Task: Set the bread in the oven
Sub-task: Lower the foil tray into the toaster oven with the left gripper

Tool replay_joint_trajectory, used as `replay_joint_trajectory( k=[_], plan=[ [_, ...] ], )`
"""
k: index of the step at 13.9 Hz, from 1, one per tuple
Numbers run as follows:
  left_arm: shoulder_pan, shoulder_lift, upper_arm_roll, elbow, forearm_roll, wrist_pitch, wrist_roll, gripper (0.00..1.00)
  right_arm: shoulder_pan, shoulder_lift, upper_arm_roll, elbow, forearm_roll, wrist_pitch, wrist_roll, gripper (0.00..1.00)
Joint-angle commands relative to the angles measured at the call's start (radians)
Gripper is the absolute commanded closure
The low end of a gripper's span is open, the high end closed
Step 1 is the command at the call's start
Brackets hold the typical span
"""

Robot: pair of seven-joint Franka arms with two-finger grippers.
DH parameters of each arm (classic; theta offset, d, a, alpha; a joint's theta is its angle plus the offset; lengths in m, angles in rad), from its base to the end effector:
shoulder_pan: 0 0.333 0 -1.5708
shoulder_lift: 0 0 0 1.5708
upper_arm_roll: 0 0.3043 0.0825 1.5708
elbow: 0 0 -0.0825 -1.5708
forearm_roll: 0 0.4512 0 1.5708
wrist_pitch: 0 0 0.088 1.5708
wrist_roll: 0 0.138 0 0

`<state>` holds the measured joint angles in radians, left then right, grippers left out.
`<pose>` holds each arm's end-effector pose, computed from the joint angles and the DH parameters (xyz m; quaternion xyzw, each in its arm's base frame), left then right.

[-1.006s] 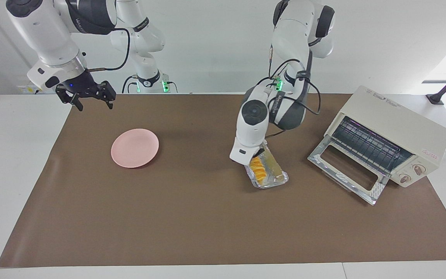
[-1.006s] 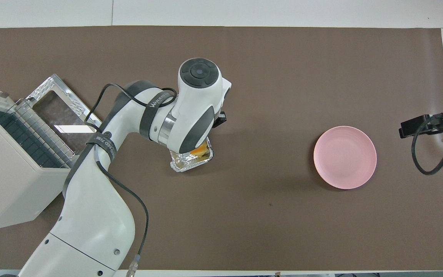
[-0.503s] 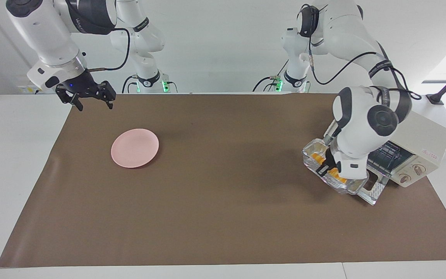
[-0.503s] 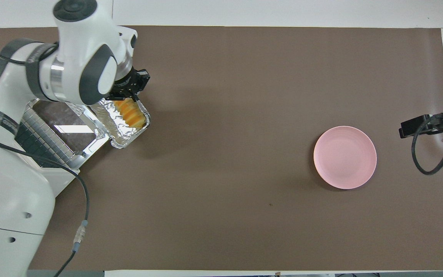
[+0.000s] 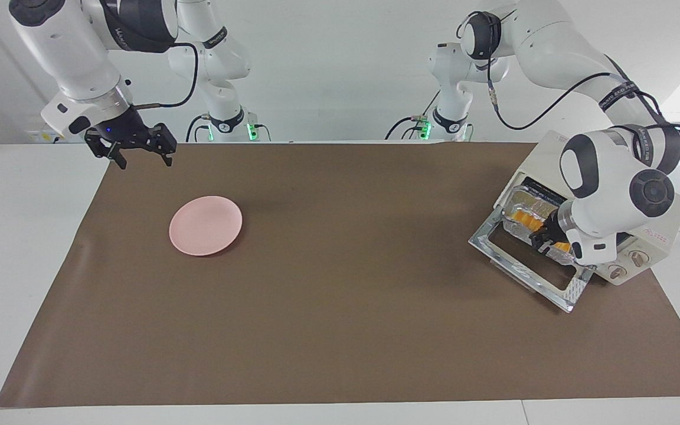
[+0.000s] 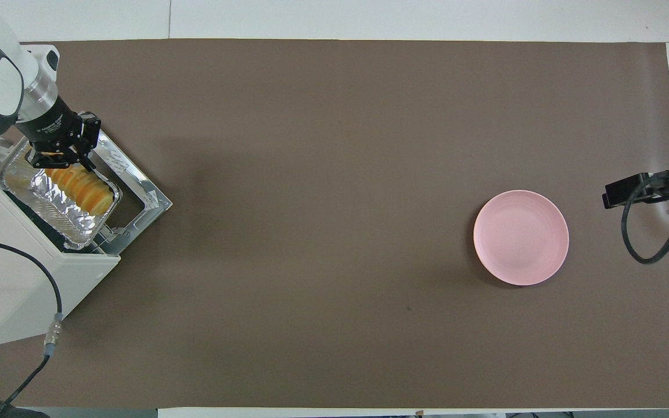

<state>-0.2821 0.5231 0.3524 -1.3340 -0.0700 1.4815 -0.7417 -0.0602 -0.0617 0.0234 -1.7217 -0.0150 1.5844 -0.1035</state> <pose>0.7105 0.0030 0.3637 -0.9052 -0.3851 0.1438 0.1076 0.5972 -0.0238 0.5395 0.9987 0.0337 -0.0383 0.0055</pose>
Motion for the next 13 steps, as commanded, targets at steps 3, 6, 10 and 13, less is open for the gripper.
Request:
replay_joint_trajectory(
  k=[3,6,10,13],
  plan=[
    [-0.014,-0.075,0.016,-0.120,0.104,-0.007,0.059,1.00,-0.020,-0.012,0.012,-0.004,0.018,-0.014,-0.012,0.00],
    [-0.005,-0.078,0.016,-0.135,0.107,0.010,0.107,1.00,-0.020,-0.012,0.012,-0.004,0.018,-0.014,-0.012,0.00],
    [-0.003,-0.123,0.016,-0.234,0.131,0.026,0.156,1.00,-0.020,-0.012,0.012,-0.004,0.018,-0.014,-0.012,0.00],
    [-0.003,-0.123,0.016,-0.234,0.141,0.032,0.171,1.00,-0.020,-0.012,0.012,-0.004,0.018,-0.014,-0.013,0.00]
  ],
)
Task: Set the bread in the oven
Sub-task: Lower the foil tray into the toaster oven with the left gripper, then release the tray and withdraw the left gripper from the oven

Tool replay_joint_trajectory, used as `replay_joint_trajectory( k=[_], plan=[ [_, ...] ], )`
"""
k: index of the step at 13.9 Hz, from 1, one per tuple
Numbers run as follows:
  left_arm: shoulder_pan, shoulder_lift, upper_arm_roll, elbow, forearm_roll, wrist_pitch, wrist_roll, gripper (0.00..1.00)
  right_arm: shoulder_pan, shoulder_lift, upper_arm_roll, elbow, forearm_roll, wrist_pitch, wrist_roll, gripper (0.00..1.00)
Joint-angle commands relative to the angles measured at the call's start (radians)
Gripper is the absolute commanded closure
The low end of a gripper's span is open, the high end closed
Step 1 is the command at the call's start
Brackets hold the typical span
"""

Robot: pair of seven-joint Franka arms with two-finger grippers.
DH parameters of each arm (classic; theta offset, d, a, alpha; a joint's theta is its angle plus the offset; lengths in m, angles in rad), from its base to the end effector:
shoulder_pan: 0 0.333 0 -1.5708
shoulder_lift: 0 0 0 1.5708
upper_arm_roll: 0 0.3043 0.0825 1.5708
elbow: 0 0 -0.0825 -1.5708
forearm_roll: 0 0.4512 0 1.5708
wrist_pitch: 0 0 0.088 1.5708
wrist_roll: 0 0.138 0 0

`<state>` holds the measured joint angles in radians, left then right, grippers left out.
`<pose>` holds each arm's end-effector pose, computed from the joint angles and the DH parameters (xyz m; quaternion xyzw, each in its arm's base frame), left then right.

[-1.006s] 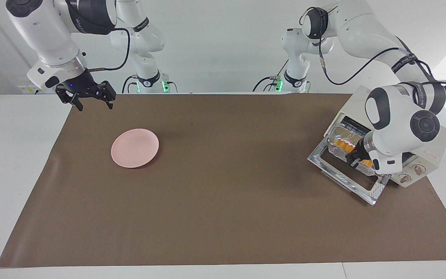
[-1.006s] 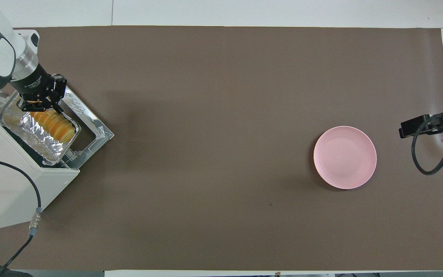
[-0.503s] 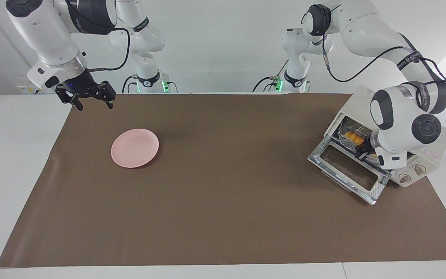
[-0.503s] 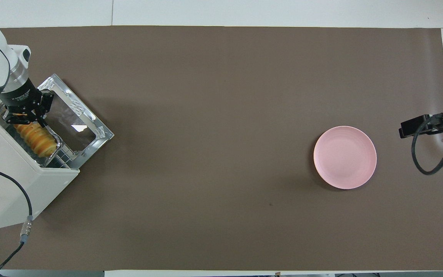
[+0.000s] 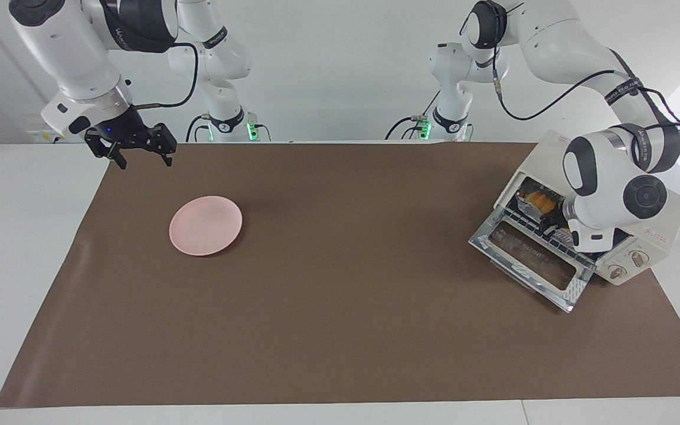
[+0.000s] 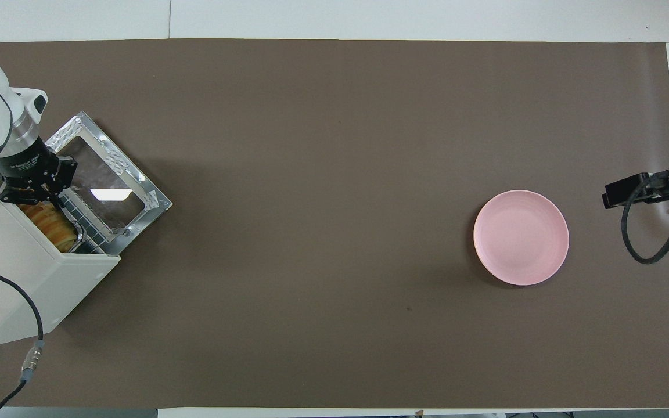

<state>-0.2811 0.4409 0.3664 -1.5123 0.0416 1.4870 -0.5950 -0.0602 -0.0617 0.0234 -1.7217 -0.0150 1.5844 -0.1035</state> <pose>0.6694 0.0410 0.3367 -0.9163 -0.3224 0.1844 0.1502 0.5972 -0.0238 0.5395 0.9987 0.0337 -0.0383 0.0055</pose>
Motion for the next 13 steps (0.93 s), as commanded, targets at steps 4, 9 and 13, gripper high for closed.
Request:
replay_joint_trajectory(
  k=[4,9,13],
  plan=[
    [0.011,-0.039,0.002,-0.045,0.027,0.090,0.040,0.00,-0.020,-0.012,0.012,-0.004,0.018,-0.014,-0.012,0.00],
    [0.019,-0.042,0.003,0.047,0.011,0.115,0.076,0.00,-0.020,-0.012,0.012,-0.004,0.020,-0.014,-0.012,0.00],
    [0.017,-0.105,0.005,0.095,-0.009,0.014,0.193,0.00,-0.020,-0.012,0.012,-0.004,0.018,-0.012,-0.012,0.00]
  ],
)
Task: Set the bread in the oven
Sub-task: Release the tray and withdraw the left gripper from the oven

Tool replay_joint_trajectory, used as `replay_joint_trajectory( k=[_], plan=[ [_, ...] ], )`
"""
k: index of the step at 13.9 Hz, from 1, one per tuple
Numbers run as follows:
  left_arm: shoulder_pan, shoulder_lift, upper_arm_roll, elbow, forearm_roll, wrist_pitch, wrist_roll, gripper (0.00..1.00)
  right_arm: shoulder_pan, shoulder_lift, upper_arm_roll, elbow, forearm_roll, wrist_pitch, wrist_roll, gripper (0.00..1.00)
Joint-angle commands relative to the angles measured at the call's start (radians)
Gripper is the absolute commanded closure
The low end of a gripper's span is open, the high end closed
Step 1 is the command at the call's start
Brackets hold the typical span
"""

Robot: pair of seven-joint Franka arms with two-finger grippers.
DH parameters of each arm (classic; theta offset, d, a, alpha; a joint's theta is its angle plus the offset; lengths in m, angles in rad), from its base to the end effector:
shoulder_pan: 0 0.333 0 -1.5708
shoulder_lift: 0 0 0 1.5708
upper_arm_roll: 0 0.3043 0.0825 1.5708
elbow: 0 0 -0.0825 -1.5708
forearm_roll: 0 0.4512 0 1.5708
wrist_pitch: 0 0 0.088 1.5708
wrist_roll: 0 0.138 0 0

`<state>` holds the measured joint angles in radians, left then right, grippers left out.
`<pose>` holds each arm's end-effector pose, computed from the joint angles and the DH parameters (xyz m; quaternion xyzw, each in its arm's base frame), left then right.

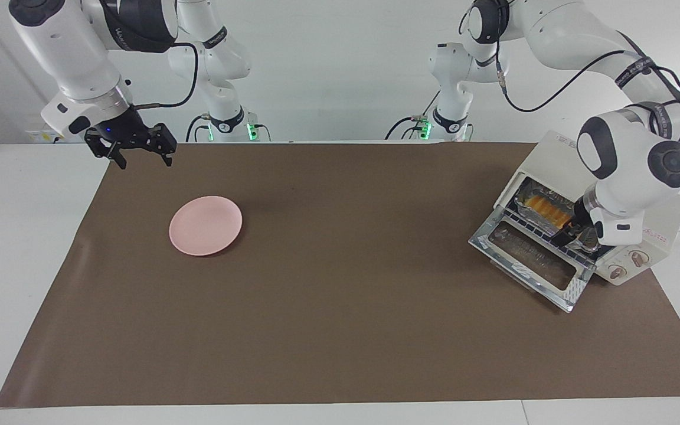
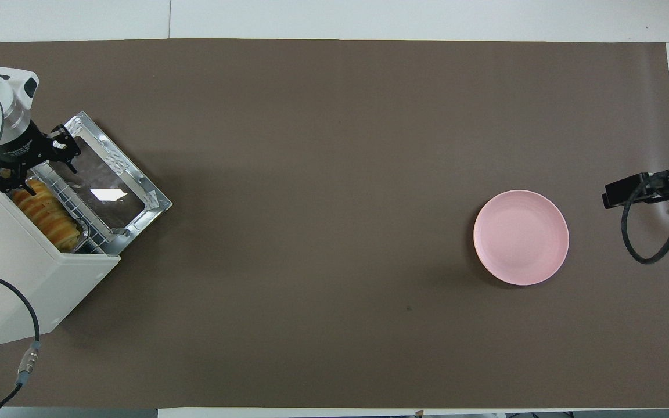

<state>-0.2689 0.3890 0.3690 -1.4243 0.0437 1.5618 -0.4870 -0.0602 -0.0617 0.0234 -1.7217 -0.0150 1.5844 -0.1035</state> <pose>0.6971 0.0468 0.4163 -0.9492 -0.2796 0.0927 0.1111 0.5972 -0.0238 0.5395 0.9987 0.0337 -0.0383 0.0055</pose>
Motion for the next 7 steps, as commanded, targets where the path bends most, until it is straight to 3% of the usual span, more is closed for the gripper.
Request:
replay_joint_trajectory(
  k=[1,7],
  plan=[
    [0.005,-0.090,0.004,0.002,-0.010,-0.095,0.153,0.00,-0.020,-0.012,0.012,-0.004,0.018,-0.014,-0.012,0.00],
    [0.027,-0.289,0.001,-0.051,-0.008,-0.327,0.453,0.00,-0.020,-0.012,0.012,-0.004,0.018,-0.014,-0.012,0.00]
  ],
)
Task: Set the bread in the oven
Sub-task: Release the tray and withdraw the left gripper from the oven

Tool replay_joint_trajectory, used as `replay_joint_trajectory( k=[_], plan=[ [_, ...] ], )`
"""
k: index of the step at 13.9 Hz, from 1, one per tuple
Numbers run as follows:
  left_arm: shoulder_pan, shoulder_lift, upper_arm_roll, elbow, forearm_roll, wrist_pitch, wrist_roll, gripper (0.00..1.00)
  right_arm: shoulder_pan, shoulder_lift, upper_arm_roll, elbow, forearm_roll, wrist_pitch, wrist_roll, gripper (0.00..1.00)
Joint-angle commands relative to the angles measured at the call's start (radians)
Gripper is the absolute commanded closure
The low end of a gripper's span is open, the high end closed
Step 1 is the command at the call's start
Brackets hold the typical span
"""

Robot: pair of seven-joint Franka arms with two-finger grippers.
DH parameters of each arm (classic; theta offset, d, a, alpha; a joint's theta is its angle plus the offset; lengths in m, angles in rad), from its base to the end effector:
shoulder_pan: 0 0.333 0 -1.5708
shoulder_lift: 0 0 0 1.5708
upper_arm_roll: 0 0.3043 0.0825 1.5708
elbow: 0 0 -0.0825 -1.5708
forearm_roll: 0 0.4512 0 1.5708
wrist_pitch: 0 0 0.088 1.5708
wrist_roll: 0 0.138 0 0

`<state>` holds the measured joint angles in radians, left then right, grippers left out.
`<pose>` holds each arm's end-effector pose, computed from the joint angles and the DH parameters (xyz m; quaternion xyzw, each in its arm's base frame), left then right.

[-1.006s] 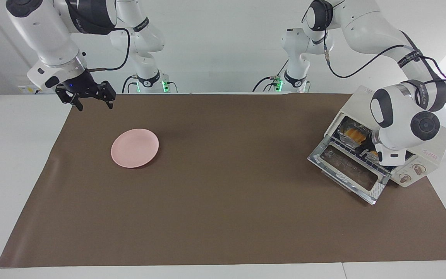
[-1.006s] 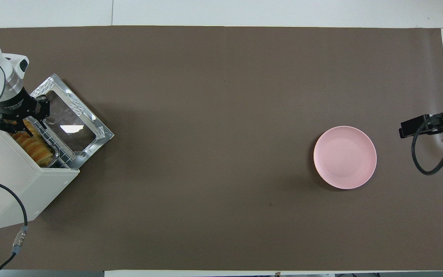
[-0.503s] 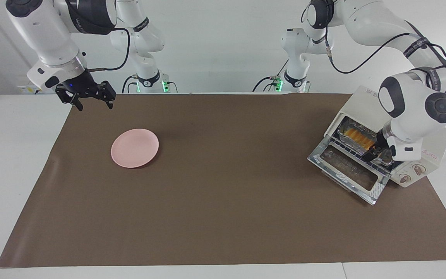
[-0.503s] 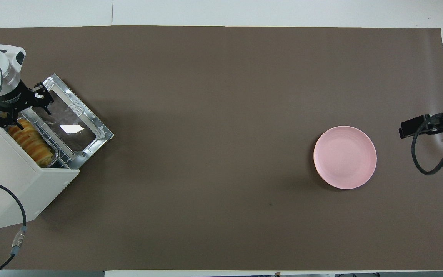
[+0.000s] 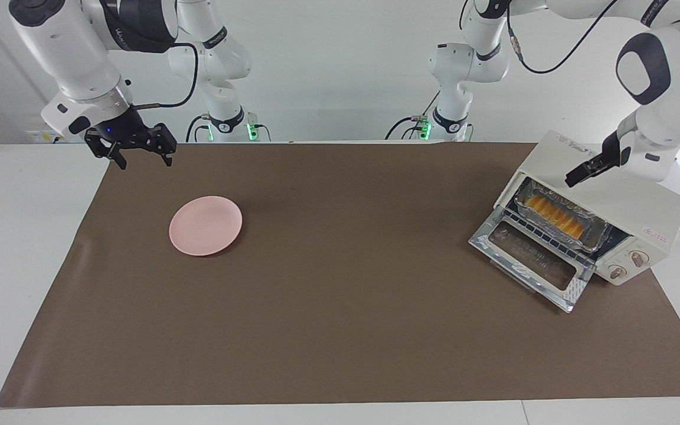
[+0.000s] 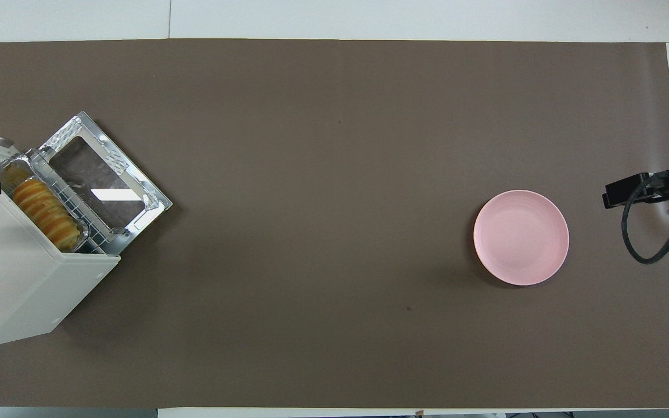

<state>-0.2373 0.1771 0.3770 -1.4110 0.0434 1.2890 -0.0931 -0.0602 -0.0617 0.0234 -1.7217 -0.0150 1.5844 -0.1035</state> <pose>0.6235 0.0774 0.5427 -0.9810 -0.1197 0.1438 0.0506 0.5972 -0.0238 0.5395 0.9987 0.0337 -0.0383 0.0055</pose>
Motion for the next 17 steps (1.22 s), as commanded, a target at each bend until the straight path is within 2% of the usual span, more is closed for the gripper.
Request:
replay_joint_trajectory(
  k=[1,4,6,14,17],
  plan=[
    [-0.005,-0.126,-0.022,-0.107,-0.008,-0.059,0.059,0.00,-0.020,-0.012,0.012,-0.004,0.018,-0.014,-0.012,0.00],
    [0.036,-0.207,-0.111,-0.161,-0.010,-0.062,0.062,0.00,-0.020,-0.012,0.012,-0.004,0.018,-0.014,-0.012,0.00],
    [0.097,-0.219,-0.170,-0.169,-0.010,-0.042,0.064,0.00,-0.020,-0.012,0.012,-0.004,0.018,-0.014,-0.012,0.00],
    [0.092,-0.216,-0.170,-0.169,-0.013,0.033,0.110,0.00,-0.020,-0.012,0.012,-0.004,0.020,-0.014,-0.012,0.00],
    [0.085,-0.202,-0.184,-0.140,-0.040,0.042,0.196,0.00,-0.020,-0.012,0.012,-0.004,0.018,-0.014,-0.012,0.00]
  ],
)
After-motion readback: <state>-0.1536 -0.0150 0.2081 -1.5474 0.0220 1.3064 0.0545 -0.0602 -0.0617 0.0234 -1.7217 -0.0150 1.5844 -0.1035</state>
